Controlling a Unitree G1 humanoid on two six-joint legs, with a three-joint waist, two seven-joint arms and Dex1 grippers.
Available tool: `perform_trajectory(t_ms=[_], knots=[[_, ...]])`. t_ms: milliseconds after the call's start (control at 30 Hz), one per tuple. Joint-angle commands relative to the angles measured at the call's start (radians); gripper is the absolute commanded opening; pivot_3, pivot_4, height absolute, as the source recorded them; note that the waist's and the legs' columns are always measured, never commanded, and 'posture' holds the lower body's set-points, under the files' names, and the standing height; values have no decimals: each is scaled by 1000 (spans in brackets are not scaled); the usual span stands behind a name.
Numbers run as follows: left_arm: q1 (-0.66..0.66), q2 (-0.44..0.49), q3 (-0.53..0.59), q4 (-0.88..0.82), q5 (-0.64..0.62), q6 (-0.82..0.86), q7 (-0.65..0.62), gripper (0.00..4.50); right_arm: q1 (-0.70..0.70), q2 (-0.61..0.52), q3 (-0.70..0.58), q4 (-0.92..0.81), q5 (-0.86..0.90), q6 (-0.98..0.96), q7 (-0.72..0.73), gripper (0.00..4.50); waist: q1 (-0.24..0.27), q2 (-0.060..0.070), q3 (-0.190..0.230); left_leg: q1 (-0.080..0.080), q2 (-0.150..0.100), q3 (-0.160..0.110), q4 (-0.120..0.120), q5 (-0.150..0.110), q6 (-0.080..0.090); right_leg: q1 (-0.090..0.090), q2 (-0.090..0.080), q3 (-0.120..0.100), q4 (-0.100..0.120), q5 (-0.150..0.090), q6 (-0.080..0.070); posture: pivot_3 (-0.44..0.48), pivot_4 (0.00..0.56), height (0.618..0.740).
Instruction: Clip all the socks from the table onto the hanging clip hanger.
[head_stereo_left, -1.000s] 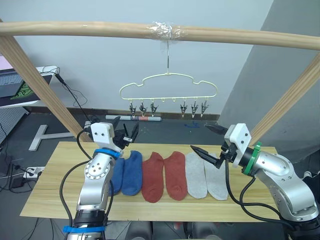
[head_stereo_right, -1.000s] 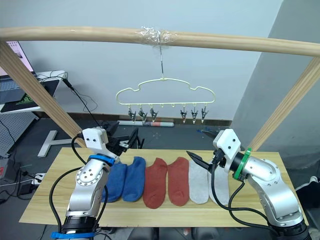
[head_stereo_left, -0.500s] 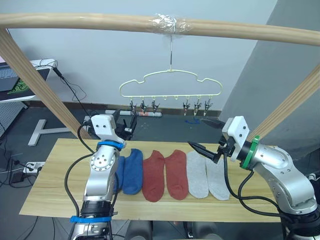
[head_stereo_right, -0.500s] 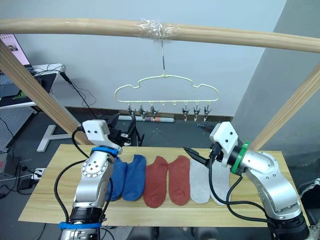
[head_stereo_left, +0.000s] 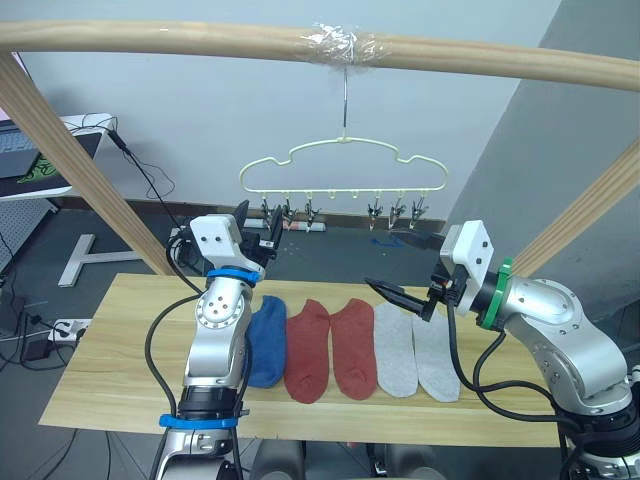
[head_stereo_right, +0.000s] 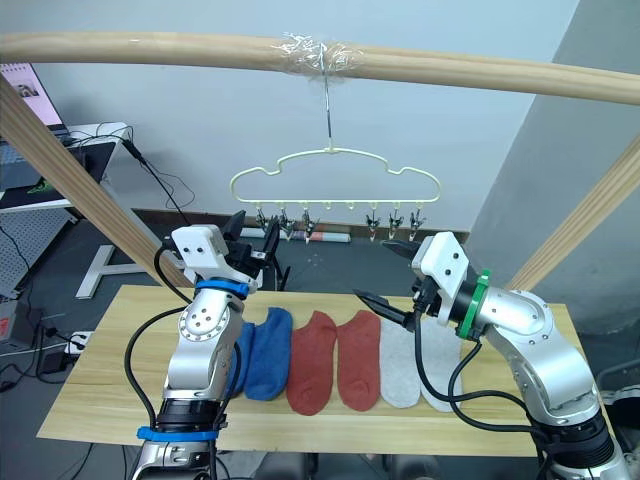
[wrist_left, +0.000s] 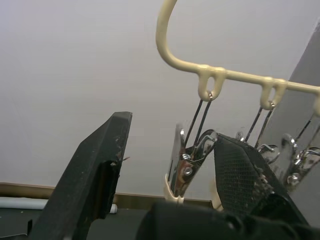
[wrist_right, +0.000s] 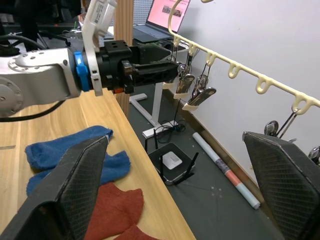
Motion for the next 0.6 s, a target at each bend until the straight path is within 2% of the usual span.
perform_trajectory(t_ms=[33, 600], knots=[[-24, -4, 8, 13, 8, -48, 17, 2956, -21, -7, -4, -7, 14, -6, 9, 4500, 1, 0, 0, 0, 0, 0, 0, 0, 0, 0, 0, 0, 0, 0, 0, -10, 205, 705], [-76, -13, 6, 75, -18, -97, 12, 2956, -32, -3, 1, 3, 13, -10, 5, 4500, 1, 0, 0, 0, 0, 0, 0, 0, 0, 0, 0, -1, 0, 0, 0, -11, 199, 705]])
